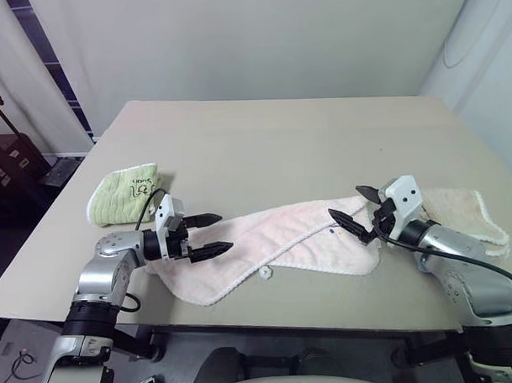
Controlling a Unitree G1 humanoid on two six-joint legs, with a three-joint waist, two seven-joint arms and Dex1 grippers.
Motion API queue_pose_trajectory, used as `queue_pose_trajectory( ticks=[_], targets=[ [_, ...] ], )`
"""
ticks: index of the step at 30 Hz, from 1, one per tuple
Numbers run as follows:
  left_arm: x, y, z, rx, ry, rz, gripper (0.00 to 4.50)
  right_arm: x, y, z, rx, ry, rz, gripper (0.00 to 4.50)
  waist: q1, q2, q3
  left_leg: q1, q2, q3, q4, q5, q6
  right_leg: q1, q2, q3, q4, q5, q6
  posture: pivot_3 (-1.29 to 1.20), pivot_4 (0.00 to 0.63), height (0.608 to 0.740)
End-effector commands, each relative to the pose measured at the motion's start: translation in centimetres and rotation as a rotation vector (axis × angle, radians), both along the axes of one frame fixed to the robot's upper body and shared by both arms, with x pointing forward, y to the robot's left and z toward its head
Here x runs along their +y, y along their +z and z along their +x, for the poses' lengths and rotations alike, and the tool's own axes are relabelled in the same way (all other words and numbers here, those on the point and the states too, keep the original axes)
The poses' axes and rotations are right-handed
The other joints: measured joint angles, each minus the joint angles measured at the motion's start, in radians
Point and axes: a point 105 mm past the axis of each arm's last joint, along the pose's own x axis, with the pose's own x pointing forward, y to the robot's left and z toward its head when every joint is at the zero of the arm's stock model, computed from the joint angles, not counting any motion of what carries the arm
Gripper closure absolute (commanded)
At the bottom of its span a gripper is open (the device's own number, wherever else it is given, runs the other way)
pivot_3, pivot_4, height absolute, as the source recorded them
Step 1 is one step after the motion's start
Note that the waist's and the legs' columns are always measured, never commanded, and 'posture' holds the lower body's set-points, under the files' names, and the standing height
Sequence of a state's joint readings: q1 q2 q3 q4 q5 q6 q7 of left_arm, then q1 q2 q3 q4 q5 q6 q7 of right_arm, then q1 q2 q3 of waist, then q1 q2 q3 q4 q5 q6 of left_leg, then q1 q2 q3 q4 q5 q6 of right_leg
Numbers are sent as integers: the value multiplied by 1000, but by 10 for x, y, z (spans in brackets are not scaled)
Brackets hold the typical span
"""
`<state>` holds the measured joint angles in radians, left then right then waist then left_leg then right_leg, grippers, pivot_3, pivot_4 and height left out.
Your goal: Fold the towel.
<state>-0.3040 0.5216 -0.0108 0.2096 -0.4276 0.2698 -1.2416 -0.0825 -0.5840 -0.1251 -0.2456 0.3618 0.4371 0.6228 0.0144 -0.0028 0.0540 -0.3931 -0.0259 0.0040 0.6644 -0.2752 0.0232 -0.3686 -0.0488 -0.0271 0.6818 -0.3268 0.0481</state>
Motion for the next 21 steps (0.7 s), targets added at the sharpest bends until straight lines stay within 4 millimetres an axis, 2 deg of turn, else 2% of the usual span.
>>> queue_pose_trajectory(
  ticks=[1, 6, 9, 12, 16, 21],
  targets=[
    [-3, 23, 3, -72, -12, -23, 25, 4, 10, 2, -49, 10, 11, 0, -1, 0, 0, 0, 0, 0, 0, 0, 0, 0, 0, 0, 0, 0, 0, 0, 0, 740],
    [-11, 31, -5, -73, -39, -39, 25, 5, 9, 2, -38, 1, 32, 0, -2, 0, 0, 0, 0, 0, 0, 0, 0, 0, 0, 0, 0, 0, 0, 0, 0, 740],
    [-14, 32, -7, -69, -50, -33, 25, -2, 6, 5, -29, -26, 6, 0, -2, 0, 0, 0, 0, 0, 0, 0, 0, 0, 0, 0, 0, 0, 0, 0, 0, 740],
    [-16, 30, -5, -65, -48, -31, 25, -20, -1, 13, 9, -98, -81, 0, -2, 0, 0, 0, 0, 0, 0, 0, 0, 0, 0, 0, 0, 0, 0, 0, 0, 740],
    [-21, 26, -4, -62, -55, -37, 25, -40, -10, 23, 82, -178, -90, 0, -2, 0, 0, 0, 0, 0, 0, 1, -1, 0, 0, 0, 0, 0, -1, 0, 0, 740],
    [-24, 26, -7, -64, -64, -44, 25, -71, -10, 47, 36, -251, -191, 0, -4, 1, 1, 0, 0, 0, 0, 1, -1, 0, 0, 0, 0, 0, 0, 0, 0, 740]
  ],
)
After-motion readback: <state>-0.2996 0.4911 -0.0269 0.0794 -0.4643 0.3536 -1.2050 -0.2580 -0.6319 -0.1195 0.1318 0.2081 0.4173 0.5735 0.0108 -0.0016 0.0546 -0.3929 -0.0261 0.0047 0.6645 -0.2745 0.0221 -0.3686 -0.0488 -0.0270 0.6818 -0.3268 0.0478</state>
